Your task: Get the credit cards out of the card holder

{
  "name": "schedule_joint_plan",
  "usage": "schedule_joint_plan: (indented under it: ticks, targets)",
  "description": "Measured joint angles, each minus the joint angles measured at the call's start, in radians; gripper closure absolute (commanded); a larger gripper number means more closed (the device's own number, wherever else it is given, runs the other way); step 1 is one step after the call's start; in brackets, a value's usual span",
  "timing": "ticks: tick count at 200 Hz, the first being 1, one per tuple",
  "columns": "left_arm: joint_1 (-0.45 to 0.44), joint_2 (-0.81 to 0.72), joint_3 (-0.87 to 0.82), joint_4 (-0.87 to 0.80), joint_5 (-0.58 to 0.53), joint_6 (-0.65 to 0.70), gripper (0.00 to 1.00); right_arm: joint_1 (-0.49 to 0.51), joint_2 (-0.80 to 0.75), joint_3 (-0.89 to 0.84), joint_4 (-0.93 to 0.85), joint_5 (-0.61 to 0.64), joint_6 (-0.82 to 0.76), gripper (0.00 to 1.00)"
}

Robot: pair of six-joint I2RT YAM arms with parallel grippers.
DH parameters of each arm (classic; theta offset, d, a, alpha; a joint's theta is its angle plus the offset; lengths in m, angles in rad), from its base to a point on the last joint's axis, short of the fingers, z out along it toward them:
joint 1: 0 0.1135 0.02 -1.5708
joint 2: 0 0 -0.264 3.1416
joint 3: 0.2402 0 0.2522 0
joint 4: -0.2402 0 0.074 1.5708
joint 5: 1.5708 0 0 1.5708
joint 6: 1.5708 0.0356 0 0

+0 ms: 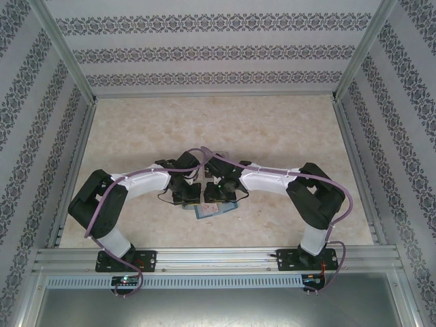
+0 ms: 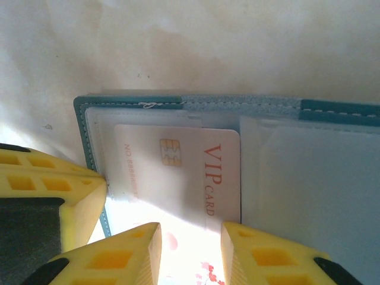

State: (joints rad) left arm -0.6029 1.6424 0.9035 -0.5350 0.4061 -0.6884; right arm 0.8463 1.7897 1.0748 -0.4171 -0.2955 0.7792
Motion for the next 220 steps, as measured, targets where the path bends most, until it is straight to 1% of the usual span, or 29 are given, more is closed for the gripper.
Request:
schedule_joint_plan:
  ticks: [30,108,158,220]
  targets:
    - [-0.003,-0.017,0.002,-0.005,-0.004,-0.001,1.0,0.0,-0.023,0.0,-0.002,0.004,0.0,0.67]
    - [-0.056,-0.015,0.036,-0.001,-0.001,-0.027,1.0,-0.013,-0.026,-0.005,-0.013,0.019,0.0,0.68]
    - [-0.059,0.034,0.036,0.008,0.003,-0.027,1.0,-0.013,-0.005,-0.006,-0.011,0.018,-0.001,0.68]
    - [-0.059,0.034,0.036,0.008,0.002,-0.026,1.0,-0.02,0.007,-0.026,0.018,0.007,0.0,0.68]
